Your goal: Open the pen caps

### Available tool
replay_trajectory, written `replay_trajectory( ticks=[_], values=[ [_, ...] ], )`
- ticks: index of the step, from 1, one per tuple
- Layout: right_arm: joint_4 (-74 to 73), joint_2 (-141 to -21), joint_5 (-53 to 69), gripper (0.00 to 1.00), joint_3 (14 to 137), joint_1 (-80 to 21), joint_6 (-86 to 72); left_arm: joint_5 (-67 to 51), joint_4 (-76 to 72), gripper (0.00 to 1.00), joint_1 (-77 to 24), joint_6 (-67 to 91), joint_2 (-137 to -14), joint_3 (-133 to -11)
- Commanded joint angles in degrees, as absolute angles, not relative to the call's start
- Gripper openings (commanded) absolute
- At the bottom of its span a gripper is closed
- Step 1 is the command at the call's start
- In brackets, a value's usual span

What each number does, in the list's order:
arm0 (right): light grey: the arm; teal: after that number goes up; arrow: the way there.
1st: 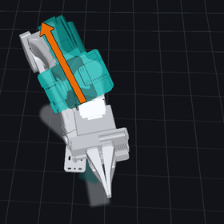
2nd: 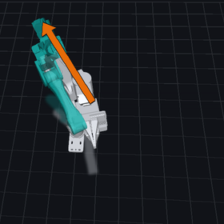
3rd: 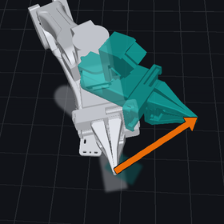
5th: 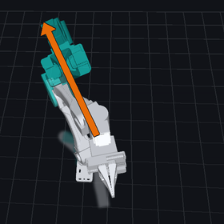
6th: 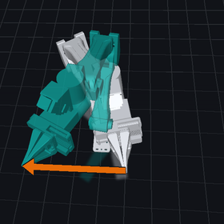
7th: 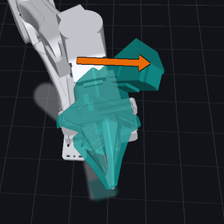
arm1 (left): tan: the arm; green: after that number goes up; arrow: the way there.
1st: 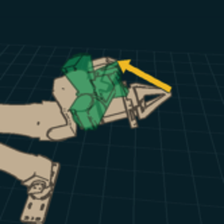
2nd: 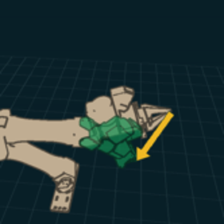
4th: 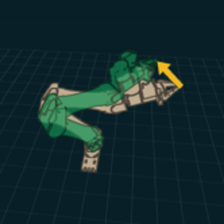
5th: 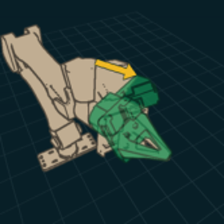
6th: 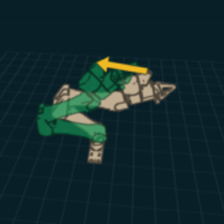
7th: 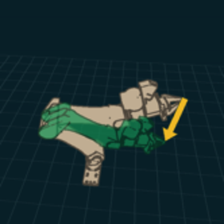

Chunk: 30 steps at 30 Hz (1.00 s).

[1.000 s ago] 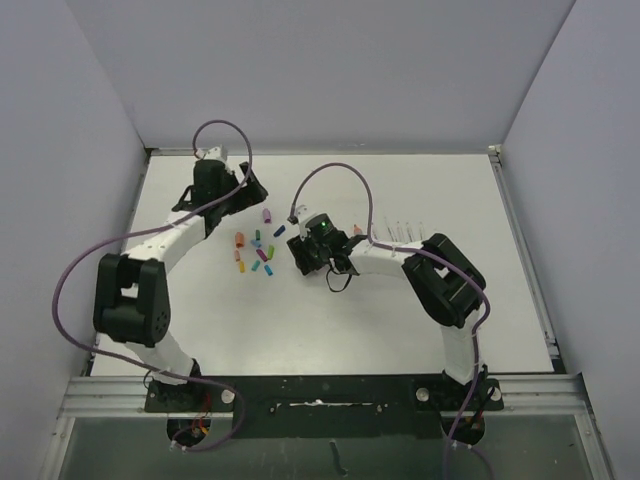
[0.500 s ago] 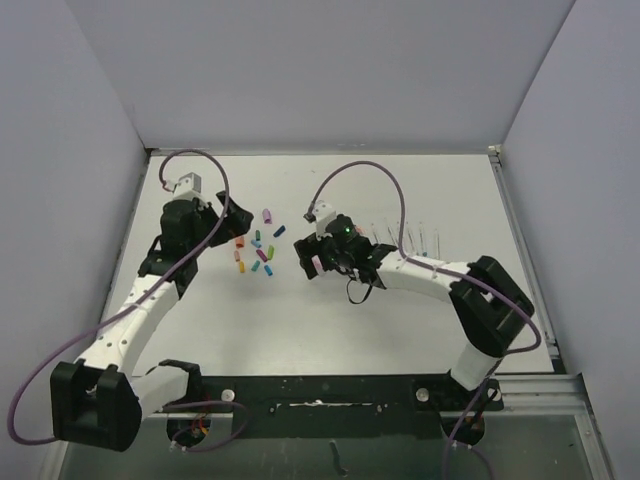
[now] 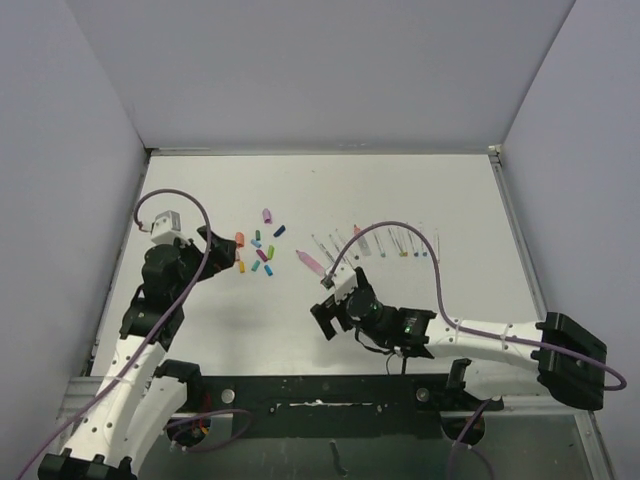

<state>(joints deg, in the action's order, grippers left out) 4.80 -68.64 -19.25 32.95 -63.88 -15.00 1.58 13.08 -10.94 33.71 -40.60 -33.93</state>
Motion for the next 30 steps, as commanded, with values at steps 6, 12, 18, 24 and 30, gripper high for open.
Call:
replay_trajectory(
  ticks=[6,12,18,24,30],
  values=[
    [8.7,-71.8,-46.5,0.98,28.8,-82.3,-20.0,6.2,18.0,0.98,-11.1,36.3,-25.6,-27.3],
    [9.5,-79.2,-48.0,0.98,29.5,-85.8,-25.0,7.6,20.9,0.98,-11.2,35.5,-21.5,-25.4],
    [9.8,-80.0,-48.6,0.98,30.4,-87.1,-25.3,7.7,22.7,0.98,-11.1,34.9,-19.1,-25.0],
    [8.3,-78.6,-49.0,0.98,30.4,-87.7,-26.1,7.3,23.0,0.98,-11.2,35.2,-19.3,-25.3],
    [6.6,-77.3,-50.3,0.98,30.2,-88.5,-27.1,6.6,22.5,0.98,-11.2,35.3,-19.9,-25.5]
  ],
)
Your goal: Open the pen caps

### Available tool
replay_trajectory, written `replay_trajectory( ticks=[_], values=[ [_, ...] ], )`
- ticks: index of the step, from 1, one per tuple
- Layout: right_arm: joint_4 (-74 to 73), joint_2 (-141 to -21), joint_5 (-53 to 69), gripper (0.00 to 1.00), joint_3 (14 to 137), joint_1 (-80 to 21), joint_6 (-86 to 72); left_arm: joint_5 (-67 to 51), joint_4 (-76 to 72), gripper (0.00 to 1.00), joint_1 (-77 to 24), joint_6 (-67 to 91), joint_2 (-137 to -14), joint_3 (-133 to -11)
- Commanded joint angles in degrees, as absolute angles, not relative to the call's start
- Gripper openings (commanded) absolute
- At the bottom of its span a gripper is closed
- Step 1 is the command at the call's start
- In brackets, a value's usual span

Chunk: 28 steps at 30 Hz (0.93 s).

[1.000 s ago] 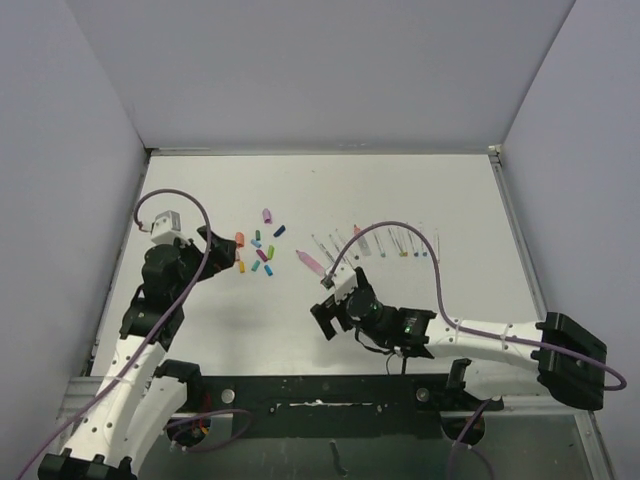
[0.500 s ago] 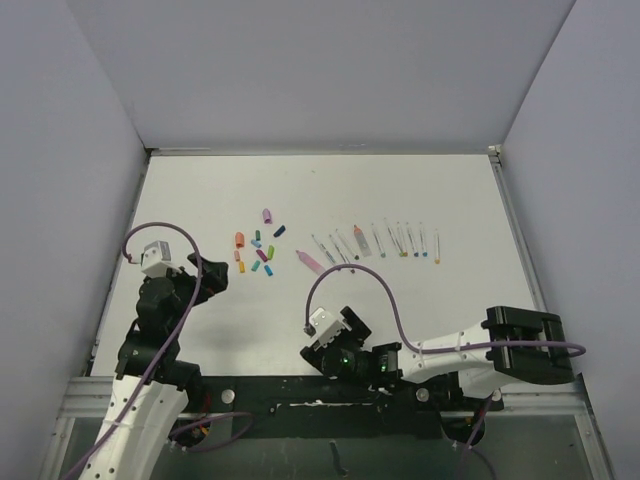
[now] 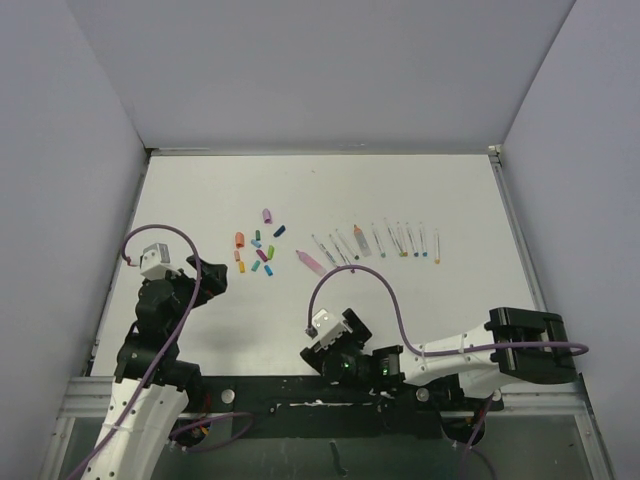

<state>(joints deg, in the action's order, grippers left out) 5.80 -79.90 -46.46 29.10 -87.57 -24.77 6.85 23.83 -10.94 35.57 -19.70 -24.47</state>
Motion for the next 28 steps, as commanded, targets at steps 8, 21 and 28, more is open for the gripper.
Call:
replay_trajectory(
  ticks=[8,21,28],
  values=[
    [5.9,-76.2,-50.4,0.98,29.7,-88.9,-27.9,6.7,23.9,0.98,-11.2,35.2,-19.2,-26.3],
    [5.1,-76.1,-50.5,0.98,30.0,-89.3,-28.6,6.6,25.0,0.98,-11.1,35.1,-18.6,-26.9],
    [5.0,-76.4,-50.5,0.98,30.3,-89.5,-28.6,5.6,24.7,0.98,-11.1,35.0,-18.8,-26.8]
  ],
)
